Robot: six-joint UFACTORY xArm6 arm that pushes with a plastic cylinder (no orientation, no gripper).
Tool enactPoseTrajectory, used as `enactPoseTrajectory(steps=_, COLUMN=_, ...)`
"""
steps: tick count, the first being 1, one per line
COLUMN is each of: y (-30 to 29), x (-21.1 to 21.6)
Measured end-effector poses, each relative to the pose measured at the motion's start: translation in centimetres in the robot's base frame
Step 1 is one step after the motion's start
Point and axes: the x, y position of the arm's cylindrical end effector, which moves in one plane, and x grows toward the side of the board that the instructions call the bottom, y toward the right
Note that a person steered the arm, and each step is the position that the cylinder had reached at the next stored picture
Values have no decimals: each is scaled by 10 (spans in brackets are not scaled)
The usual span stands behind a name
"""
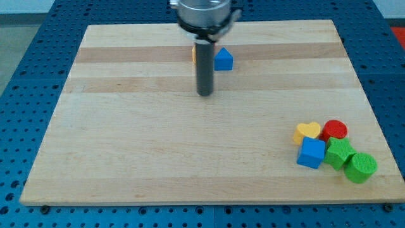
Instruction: Slide the triangle into the heart
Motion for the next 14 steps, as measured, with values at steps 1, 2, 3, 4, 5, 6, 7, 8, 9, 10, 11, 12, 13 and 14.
enactPoseTrajectory(steps=1, y=-35, x=-28)
enactPoseTrajectory(steps=2, y=-40, x=-54)
enactPoseTrajectory(steps=3, y=-40, x=-78)
enactPoseTrajectory(steps=4, y=-33, x=-94)
enactPoseTrajectory(steps=5, y=-16, x=-100)
enactPoseTrajectory(steps=6, y=4, x=-101)
enactPoseTrajectory(steps=7, y=18, x=-101)
enactPoseTrajectory(steps=8, y=35, x=-98)
enactPoseTrajectory(steps=9, y=56, x=-85)
enactPoseTrajectory(steps=10, y=68, x=-70)
enactPoseTrajectory(steps=11, y=70, x=-54)
enactPoseTrajectory(steps=12, y=71, x=-42)
enactPoseTrajectory(steps=13, y=82, x=-30)
enactPoseTrajectory(steps=14, y=101, x=-16)
